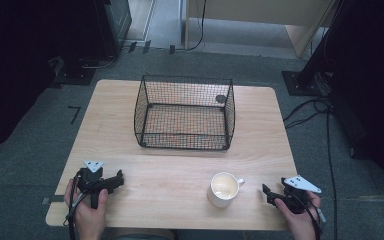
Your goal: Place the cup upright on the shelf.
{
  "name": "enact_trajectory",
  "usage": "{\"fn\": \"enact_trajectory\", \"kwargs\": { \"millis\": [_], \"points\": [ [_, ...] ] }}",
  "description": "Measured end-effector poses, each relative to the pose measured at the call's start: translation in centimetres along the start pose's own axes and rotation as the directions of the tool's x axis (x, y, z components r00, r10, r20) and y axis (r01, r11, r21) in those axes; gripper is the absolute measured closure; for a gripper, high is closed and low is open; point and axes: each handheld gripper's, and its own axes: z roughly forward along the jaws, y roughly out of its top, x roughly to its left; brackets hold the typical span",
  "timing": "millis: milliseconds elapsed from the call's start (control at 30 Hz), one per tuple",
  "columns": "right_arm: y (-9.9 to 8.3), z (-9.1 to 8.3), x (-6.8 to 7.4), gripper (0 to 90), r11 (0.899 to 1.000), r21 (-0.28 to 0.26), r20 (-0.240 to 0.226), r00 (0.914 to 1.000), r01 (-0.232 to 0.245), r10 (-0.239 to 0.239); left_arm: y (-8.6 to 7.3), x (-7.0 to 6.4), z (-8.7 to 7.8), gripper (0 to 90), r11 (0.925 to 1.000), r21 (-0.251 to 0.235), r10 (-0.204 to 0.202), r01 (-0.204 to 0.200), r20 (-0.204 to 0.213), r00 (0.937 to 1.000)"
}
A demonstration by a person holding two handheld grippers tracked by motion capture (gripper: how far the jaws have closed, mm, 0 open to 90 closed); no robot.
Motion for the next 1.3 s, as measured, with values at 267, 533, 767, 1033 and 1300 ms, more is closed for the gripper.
{"fn": "enact_trajectory", "kwargs": {
  "millis": [267,533,767,1033,1300],
  "points": [
    [1.2,-1.1,1.9,29.7,0.997,-0.063,-0.077,0.9961,0.039,-0.044,0.0,0.0,0.0,0.0,1.0000,0.000,0.000,0.000,0.000,1.0000],
    [1.8,-0.6,4.1,36.3,0.995,-0.070,-0.193,0.9776,0.070,-0.083,0.0,0.0,0.0,0.0,1.0000,0.000,0.000,0.000,0.000,1.0000],
    [2.1,0.2,5.9,39.1,0.992,-0.076,-0.279,0.9534,0.096,-0.114,0.0,0.0,0.0,0.0,1.0000,0.000,0.002,-0.002,0.000,1.0000],
    [2.1,0.6,6.5,44.0,0.990,-0.088,-0.306,0.9424,0.113,-0.135,0.0,-0.1,0.0,0.0,1.0000,0.000,0.004,-0.004,0.002,1.0000],
    [2.0,0.3,7.9,43.1,0.981,-0.102,-0.351,0.9163,0.167,-0.193,0.1,-0.1,0.0,0.0,1.0000,0.002,0.006,-0.006,0.004,1.0000]
  ]
}}
